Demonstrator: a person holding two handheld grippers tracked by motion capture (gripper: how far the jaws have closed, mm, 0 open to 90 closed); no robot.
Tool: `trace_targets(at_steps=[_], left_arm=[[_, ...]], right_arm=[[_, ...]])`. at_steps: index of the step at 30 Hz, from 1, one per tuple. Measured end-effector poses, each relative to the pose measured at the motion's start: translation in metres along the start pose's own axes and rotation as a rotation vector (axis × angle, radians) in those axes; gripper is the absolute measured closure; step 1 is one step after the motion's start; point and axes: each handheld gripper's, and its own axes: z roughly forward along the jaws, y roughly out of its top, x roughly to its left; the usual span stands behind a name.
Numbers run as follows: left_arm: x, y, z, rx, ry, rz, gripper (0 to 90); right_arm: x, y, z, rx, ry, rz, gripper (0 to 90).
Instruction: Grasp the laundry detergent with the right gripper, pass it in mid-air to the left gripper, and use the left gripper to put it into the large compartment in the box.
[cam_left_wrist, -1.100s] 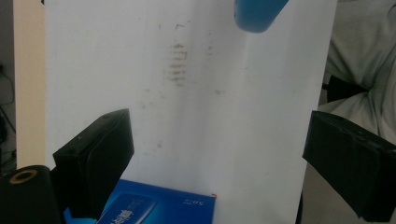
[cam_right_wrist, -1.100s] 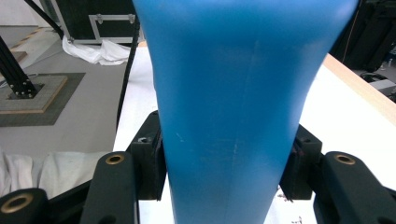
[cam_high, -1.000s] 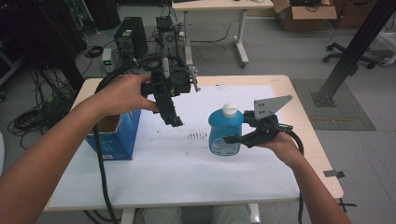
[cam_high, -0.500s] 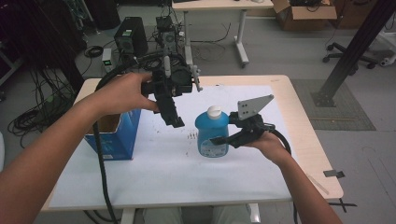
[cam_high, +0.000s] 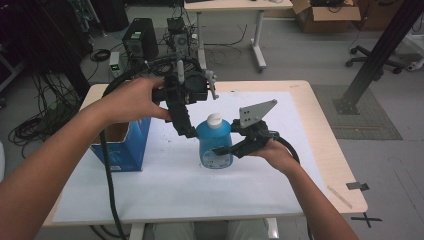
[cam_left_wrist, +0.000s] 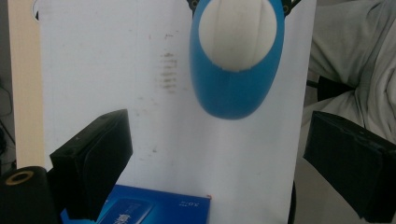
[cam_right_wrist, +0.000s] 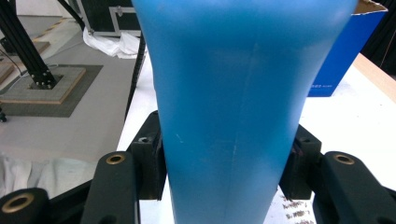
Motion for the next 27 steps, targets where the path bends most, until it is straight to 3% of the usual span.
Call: trace_targets(at_steps=[8, 27], left_arm=[[-0.001, 0.001, -0.001, 0.001, 0.001, 0.001, 8.0], [0.003, 0.011, 0.017, 0.002, -0.016, 0.011, 8.1]], right_arm=[[-0.001, 0.004, 0.005, 0.005, -0.001, -0.004, 45.1], [-0.003, 0.015, 0.013, 0.015, -0.009, -0.013, 45.1]])
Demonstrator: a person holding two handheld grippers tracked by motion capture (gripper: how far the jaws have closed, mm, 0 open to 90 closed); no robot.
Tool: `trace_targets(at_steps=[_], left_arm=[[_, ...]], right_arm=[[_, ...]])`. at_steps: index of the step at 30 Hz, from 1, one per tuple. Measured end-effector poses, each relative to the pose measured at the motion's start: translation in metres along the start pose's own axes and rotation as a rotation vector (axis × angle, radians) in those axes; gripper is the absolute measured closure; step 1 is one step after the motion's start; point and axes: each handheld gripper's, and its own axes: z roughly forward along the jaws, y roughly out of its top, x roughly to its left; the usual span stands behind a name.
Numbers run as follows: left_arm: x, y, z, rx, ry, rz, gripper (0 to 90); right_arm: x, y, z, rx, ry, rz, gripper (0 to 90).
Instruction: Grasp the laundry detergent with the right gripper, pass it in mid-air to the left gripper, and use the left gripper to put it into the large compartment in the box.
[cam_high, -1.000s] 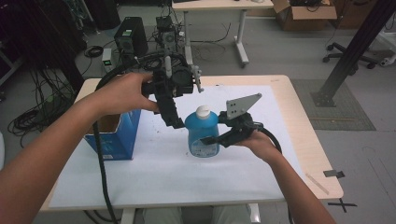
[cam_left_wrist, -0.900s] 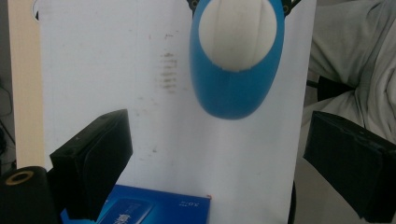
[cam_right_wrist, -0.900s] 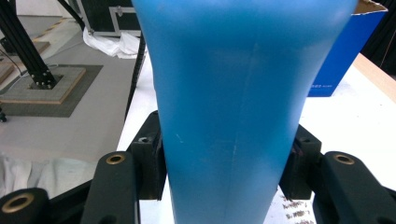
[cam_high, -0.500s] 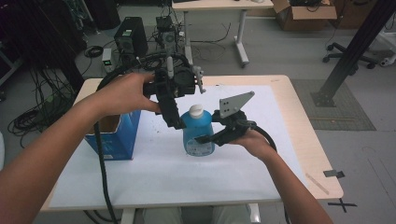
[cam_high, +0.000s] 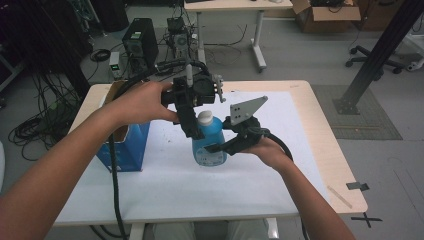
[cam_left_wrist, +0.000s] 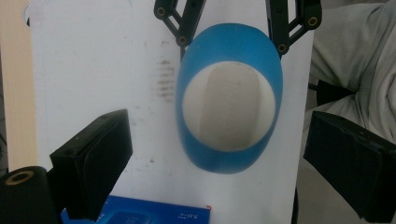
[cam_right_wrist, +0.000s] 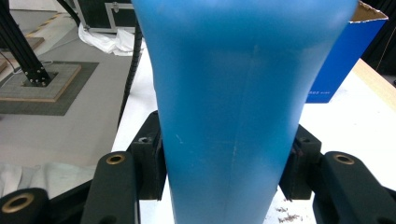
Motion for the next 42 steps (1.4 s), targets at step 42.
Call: trace_targets(at_steps=[42], left_arm=[[0.001, 0.004, 0.033, 0.009, -0.038, 0.009, 17.2]], right_arm=[[0.001, -0.001, 0.003, 0.009, 0.007, 0.003, 45.0]])
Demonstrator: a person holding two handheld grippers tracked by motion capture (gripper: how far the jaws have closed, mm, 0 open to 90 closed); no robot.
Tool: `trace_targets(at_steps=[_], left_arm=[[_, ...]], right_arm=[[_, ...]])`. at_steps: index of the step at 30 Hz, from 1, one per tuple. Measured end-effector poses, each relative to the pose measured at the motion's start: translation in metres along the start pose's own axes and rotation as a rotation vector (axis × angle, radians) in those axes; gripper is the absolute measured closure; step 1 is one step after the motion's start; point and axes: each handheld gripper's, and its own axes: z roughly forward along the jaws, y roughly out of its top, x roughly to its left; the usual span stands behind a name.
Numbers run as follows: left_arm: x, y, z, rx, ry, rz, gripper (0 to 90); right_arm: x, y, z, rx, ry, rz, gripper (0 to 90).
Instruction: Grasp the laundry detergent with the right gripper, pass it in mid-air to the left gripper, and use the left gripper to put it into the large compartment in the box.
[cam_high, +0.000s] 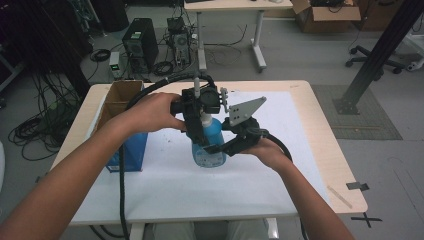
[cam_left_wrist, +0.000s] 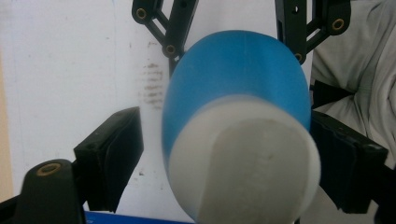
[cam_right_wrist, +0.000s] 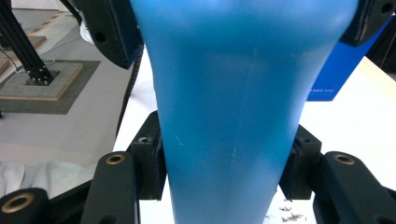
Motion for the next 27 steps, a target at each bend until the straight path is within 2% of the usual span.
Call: trace_targets(at_steps=[15, 27], left_arm=[[-0.0004, -0.0011, -0.0009, -0.001, -0.006, 0.006, 24.6], [-0.0001, -0.0003, 0.0004, -0.001, -0.032, 0.013, 37.0]], right_arm=[[0.0001, -0.0011, 0.0013, 0.002, 0.001, 0.002, 45.0], [0.0001, -0.0019, 0.0021, 0.003, 0.004, -0.002, 45.0]])
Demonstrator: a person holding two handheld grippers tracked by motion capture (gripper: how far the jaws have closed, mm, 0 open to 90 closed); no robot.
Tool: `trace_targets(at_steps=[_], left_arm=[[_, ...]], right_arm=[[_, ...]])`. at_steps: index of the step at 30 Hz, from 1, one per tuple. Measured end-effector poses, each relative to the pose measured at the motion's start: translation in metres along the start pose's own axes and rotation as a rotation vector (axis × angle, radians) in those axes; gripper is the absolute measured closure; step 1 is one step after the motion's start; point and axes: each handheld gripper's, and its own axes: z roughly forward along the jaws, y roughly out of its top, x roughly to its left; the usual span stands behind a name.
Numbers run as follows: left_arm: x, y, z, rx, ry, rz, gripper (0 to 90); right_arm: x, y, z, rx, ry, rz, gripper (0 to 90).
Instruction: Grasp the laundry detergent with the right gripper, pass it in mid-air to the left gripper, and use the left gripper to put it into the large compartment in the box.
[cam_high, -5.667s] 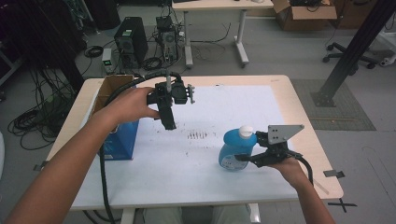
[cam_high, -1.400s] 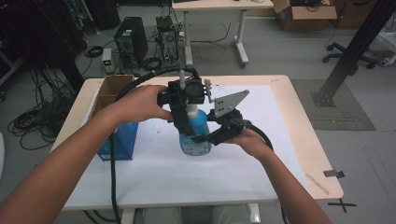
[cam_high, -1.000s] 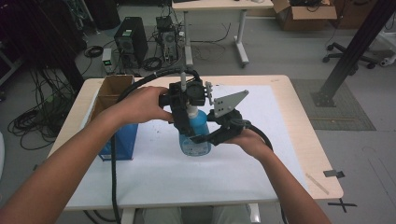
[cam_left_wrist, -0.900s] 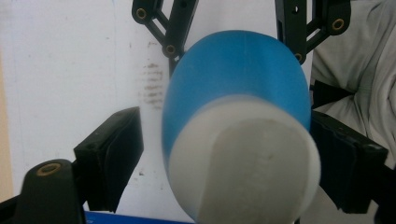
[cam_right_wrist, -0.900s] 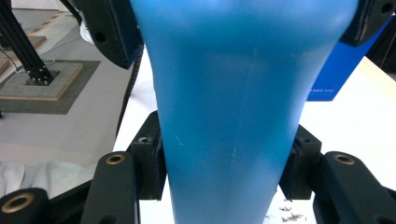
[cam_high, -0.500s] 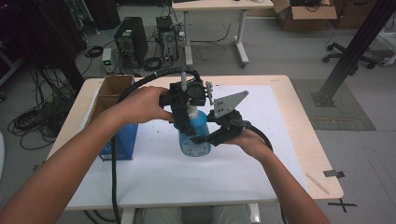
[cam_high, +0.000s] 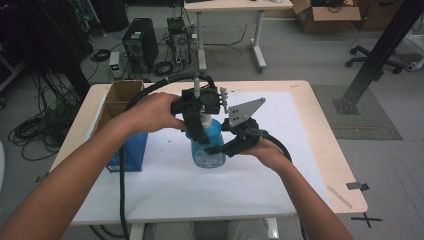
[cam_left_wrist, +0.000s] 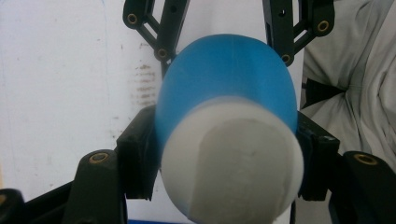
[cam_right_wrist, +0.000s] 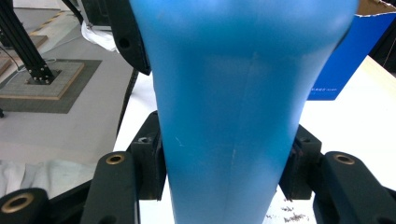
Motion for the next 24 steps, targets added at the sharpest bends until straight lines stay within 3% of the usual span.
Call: trace_targets(at_steps=[17, 18, 20, 22, 24], left_arm=[[-0.005, 0.006, -0.003, 0.008, -0.001, 0.002, 38.1], [-0.005, 0.006, -0.004, 0.010, -0.005, -0.001, 38.1], [-0.005, 0.006, -0.004, 0.017, -0.008, -0.009, 38.1], [-0.005, 0.006, -0.006, 0.017, -0.001, -0.014, 38.1], [-0.004, 0.005, -0.007, 0.017, 0.002, -0.021, 38.1]], right_arm=[[0.003, 0.001, -0.002, -0.001, 0.015, -0.015, 43.5], [0.003, 0.001, -0.003, -0.002, 0.019, -0.012, 42.5], [0.004, 0.002, -0.005, -0.007, 0.023, 0.005, 32.3], [0.005, 0.003, -0.010, 0.009, 0.002, 0.005, 24.5], [0.005, 0.003, -0.012, 0.018, -0.001, 0.005, 21.8]])
